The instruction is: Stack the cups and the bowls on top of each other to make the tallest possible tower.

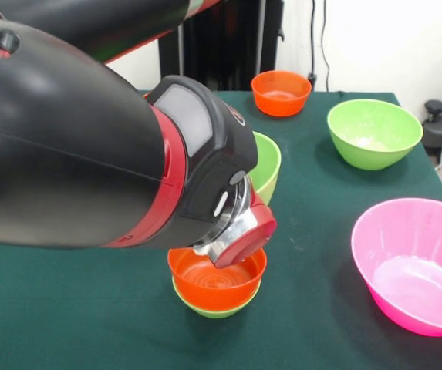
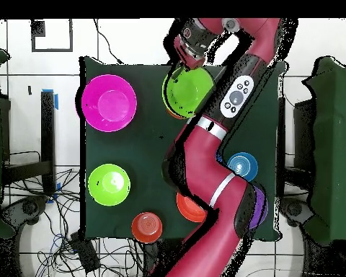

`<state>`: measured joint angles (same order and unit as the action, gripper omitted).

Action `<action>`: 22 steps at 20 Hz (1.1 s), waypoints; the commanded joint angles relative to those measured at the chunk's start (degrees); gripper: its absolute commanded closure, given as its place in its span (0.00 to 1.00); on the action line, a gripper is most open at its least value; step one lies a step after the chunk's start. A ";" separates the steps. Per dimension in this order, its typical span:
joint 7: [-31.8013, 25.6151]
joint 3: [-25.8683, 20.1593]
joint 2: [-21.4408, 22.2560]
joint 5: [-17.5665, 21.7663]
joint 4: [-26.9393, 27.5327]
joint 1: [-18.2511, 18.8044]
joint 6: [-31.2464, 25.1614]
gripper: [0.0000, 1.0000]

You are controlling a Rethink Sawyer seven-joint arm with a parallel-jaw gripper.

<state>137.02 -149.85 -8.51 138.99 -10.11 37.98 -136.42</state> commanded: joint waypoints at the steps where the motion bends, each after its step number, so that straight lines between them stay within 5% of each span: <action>1: 15.30 -0.60 -1.38 7.43 9.19 -1.01 -0.55 1.00; 11: 13.72 0.09 -1.72 9.52 8.19 -0.82 2.56 1.00; 22: 11.92 3.36 -1.57 13.33 6.12 -0.61 -0.40 1.00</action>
<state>139.24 -153.01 -9.96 146.09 -10.08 38.08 -136.42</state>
